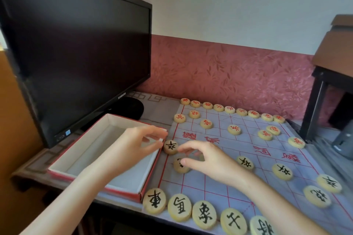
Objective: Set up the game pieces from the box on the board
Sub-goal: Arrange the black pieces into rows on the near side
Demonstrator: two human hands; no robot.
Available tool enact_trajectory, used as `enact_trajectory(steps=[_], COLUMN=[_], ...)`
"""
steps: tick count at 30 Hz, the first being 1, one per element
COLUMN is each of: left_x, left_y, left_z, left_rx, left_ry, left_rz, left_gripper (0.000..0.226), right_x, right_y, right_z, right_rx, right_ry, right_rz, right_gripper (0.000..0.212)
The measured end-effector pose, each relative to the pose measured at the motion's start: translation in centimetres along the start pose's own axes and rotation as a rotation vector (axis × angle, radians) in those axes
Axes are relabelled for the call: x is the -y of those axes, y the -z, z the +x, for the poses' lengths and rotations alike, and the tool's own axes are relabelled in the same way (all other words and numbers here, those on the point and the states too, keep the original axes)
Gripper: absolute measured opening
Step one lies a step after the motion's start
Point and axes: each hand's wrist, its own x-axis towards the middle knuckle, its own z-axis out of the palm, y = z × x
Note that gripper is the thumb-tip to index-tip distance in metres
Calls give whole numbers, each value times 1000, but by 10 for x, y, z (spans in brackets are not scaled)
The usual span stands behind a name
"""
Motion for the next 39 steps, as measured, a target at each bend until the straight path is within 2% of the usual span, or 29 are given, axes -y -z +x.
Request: enact_trajectory(steps=[7, 15, 20, 23, 27, 29, 32, 35, 39], left_x=[-6, -2, 2, 6, 4, 4, 4, 4, 3], left_y=[-6, -21, -27, -29, -37, -37, -34, -26, -18], left_z=[-64, -77, -78, -78, -76, -78, -80, -83, -83], left_rx=[220, 281, 302, 236, 170, 199, 232, 267, 347], left_ry=[-94, -232, -236, -268, -334, -321, -281, -269, -325], left_rz=[170, 405, 384, 497, 575, 537, 426, 405, 480], left_gripper=[32, 45, 38, 43, 41, 40, 50, 62, 51], right_x=[14, 17, 13, 12, 16, 19, 20, 18, 13], right_y=[-14, -33, -42, -47, -55, -57, -54, -47, -45], right_z=[-52, -70, -71, -69, -66, -67, -71, -75, -79], right_rx=[126, 188, 122, 55, -7, -22, -17, 58, 92], right_ry=[2, 31, 54, 34, 42, 56, 79, 80, 36], right_rz=[-44, -143, -153, -165, -290, -333, -277, -169, -98], right_gripper=[36, 48, 47, 53, 59, 62, 68, 64, 57])
